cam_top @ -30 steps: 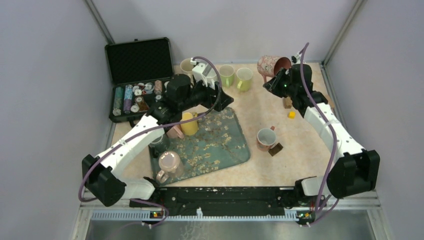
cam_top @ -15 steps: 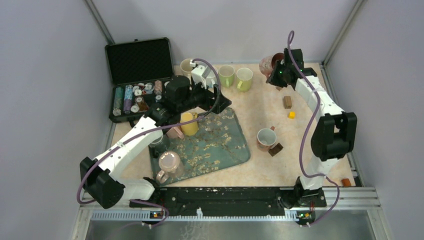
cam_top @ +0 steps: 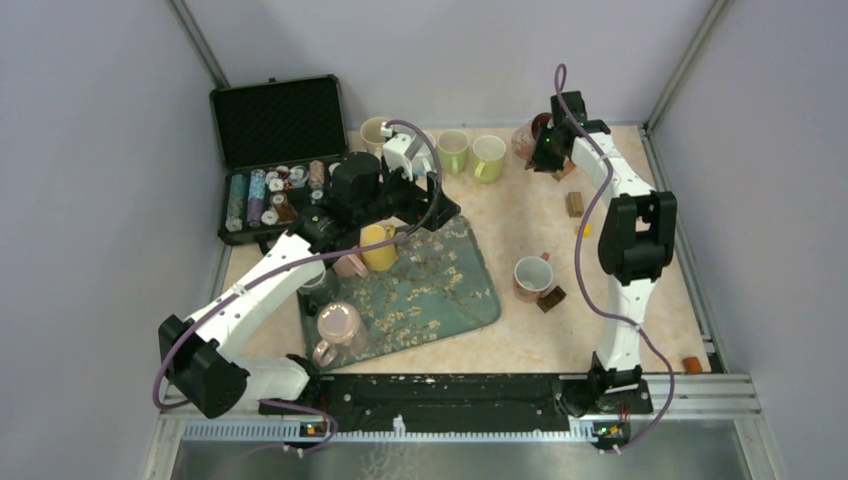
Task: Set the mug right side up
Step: Place the cup at the corner of the board.
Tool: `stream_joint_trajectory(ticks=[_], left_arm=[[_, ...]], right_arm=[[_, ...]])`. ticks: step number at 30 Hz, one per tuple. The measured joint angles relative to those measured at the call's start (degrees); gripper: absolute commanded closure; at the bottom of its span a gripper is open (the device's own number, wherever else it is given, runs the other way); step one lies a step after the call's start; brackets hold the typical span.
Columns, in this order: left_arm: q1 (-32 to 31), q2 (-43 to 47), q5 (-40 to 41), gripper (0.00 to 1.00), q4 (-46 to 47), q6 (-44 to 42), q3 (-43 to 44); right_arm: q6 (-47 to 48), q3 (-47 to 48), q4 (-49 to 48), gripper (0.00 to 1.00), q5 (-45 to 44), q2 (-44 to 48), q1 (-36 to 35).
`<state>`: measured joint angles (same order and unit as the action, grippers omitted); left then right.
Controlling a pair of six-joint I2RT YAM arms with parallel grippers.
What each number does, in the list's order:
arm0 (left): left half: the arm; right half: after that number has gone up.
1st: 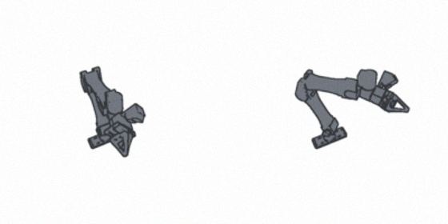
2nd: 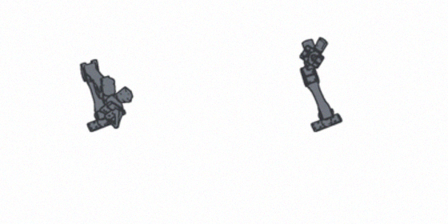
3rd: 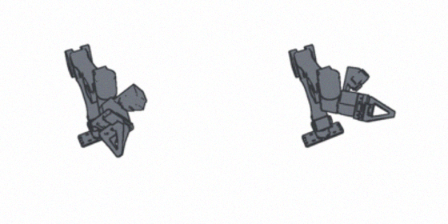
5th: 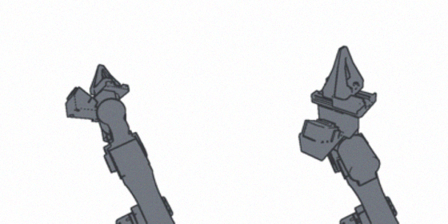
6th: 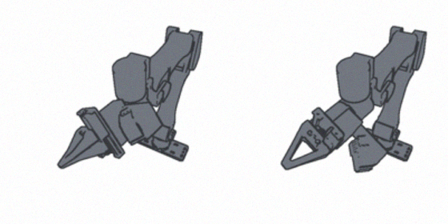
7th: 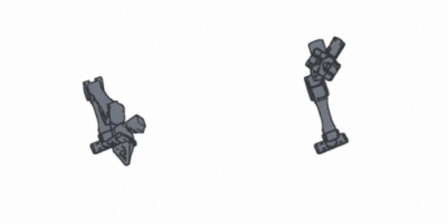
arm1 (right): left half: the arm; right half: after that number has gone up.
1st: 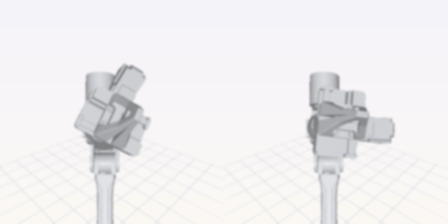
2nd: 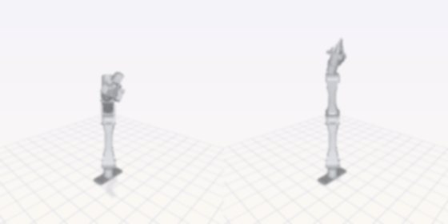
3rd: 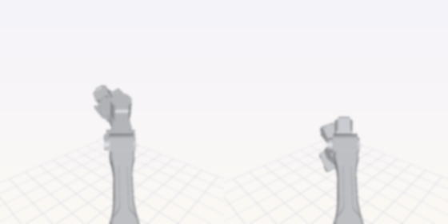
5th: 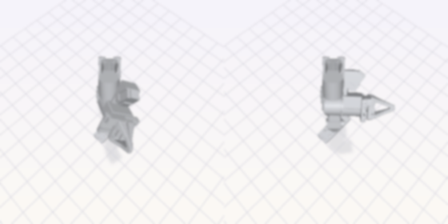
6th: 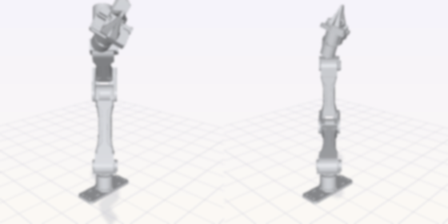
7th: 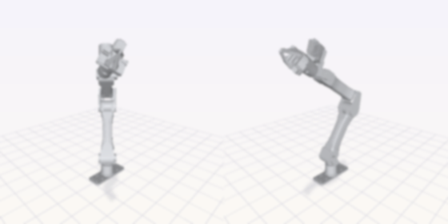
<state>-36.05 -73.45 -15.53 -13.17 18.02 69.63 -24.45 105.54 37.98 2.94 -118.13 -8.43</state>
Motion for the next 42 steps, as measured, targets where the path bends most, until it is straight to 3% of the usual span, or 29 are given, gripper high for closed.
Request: stream_joint_trajectory(ticks=[7, 42], left_arm=[[0.0, 0.2, -0.02, 0.01, -0.72, 0.0, 0.0], [0.0, 0.22, -0.48, 0.01, 0.81, -0.61, -2.78]], right_arm=[[0.04, 5.11, 4.09, 1.0, -0.33, -5.44, 0.0], [2.43, 14.99, 16.52, 0.98, -5.09, -12.83, -3.3]])
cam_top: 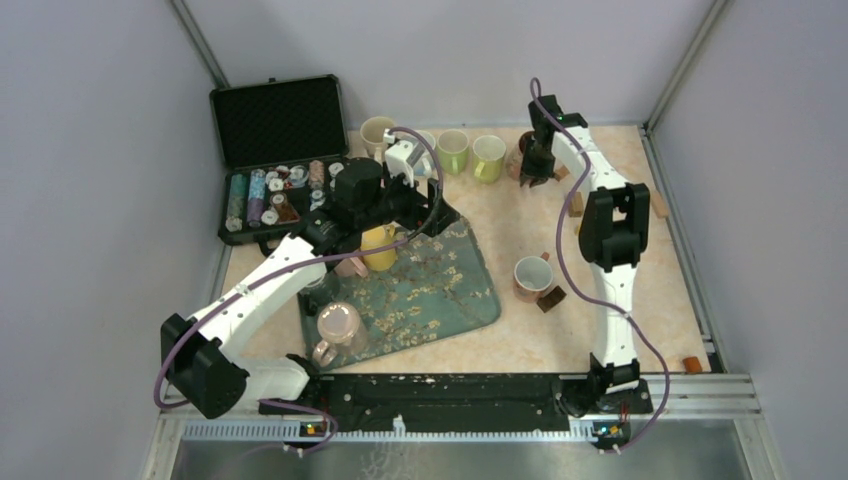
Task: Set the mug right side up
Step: Place the cup at the corner of the board.
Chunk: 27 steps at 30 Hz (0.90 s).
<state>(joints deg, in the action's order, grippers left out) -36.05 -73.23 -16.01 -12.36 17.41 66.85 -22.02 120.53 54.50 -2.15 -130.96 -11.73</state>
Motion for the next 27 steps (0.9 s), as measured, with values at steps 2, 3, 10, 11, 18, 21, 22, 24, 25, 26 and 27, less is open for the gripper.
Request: stream_joint_trajectory(ticks=[2, 3, 10, 11, 18, 21, 22, 24, 25, 26, 27], left_arm=[[0.0, 0.0, -0.02, 0.01, 0.2, -0.24, -0.02], [0.0, 0.0, -0.02, 0.01, 0.31, -0.35, -0.02], [0.0, 0.0, -0.04, 0.01, 0.63, -1.09, -0.28], [0.02, 0.0, -0.04, 0.01, 0.72, -1.11, -0.37], [0.17, 0.0, -0.46, 0.01, 0.81, -1.14, -0.66], [0.26, 0.0, -0.63, 0.01, 0.81, -1.14, -0.72], [0.28, 0.0, -0.66, 0.01, 0.81, -1.11, -0.76], [0.28, 0.0, -0.66, 0.01, 0.81, -1.11, -0.79], [0.28, 0.0, -0.66, 0.01, 0.83, -1.14, -0.79], [0.28, 0.0, -0.66, 0.01, 0.83, -1.11, -0.81], [0.28, 0.0, -0.66, 0.01, 0.83, -1.11, -0.81]], right_arm=[[0.0, 0.35, 0.76, 0.94, -0.37, 0.0, -0.17], [0.0, 0.37, 1.01, 0.91, -0.55, 0.0, -0.2], [0.0, 2.27, 2.82, 0.76, -1.31, -0.44, -0.35], [0.0, 2.69, 2.89, 0.75, -1.36, -0.59, -0.42], [0.46, 6.54, 2.08, 0.74, -1.95, -1.09, -0.66], [0.48, 7.08, 2.1, 0.72, -1.99, -1.27, -0.68], [0.5, 7.08, 2.12, 0.71, -1.99, -1.36, -0.72], [0.5, 7.15, 2.19, 0.69, -1.97, -1.46, -0.87], [0.5, 7.21, 2.19, 0.68, -1.9, -1.57, -0.94], [0.52, 7.52, 2.29, 0.68, -1.88, -1.79, -1.05], [0.52, 7.58, 2.16, 0.68, -1.88, -1.86, -1.14]])
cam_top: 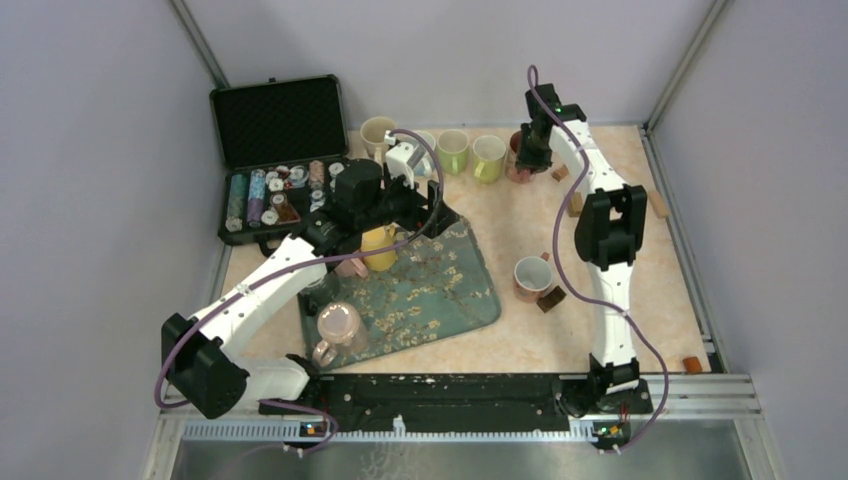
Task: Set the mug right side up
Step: Place the cup at the corner of the board.
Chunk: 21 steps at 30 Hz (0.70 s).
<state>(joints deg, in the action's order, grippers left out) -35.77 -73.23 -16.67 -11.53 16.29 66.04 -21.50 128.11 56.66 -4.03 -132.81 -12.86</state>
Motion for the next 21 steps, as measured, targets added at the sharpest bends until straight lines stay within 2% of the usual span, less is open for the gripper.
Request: stream_joint_trajectory(ticks=[9, 15, 21], left_arm=[[0.07, 0.0, 0.04, 0.01, -0.02, 0.0, -0.07], [0.11, 0.0, 0.52, 0.01, -0.07, 0.0, -0.09], [0.15, 0.02, 2.1, 0.01, -0.48, 0.02, -0.09]], right_arm=[[0.0, 0.28, -0.7, 0.52, -0.28, -0.04, -0.2], [-0.09, -0.52, -1.55, 0.45, -0.83, 0.48, -0.24], [-0.63, -5.84, -3.5, 0.28, -1.18, 5.7, -0.46]])
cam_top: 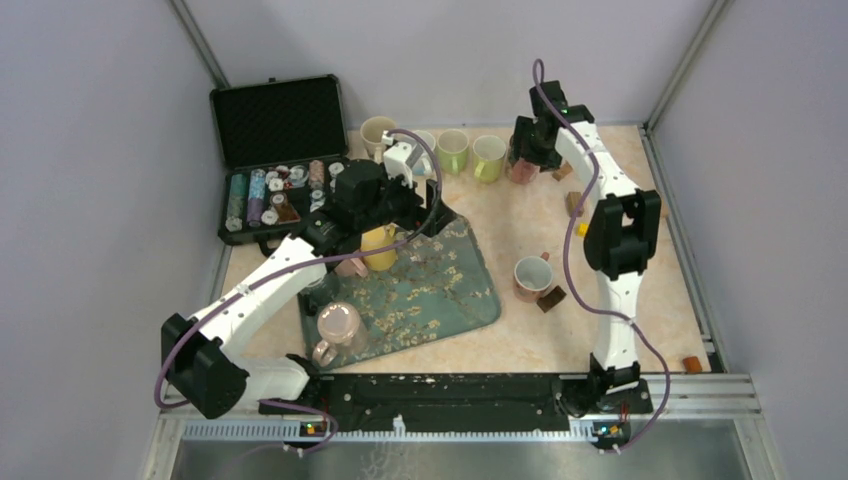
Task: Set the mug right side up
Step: Place the cup at the corner of the board, then move the cup to the tray.
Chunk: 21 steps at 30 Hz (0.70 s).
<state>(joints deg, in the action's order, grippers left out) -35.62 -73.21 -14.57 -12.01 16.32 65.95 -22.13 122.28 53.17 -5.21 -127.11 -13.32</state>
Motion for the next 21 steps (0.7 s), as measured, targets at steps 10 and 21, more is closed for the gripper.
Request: stream_joint_trajectory(ticks=[10, 21], left_arm=[[0.13, 4.28, 5.92, 0.01, -5.42, 1.16, -2.29], [0.28, 10.95, 20.55, 0.02, -15.5, 6.51, -9.42]], right_arm=[[-1.97, -15.78, -7.65, 0.01, -0.44, 15.65, -1.27], [-3.06, -29.46, -16.04, 0.01, 0.9, 27.93, -7.15]])
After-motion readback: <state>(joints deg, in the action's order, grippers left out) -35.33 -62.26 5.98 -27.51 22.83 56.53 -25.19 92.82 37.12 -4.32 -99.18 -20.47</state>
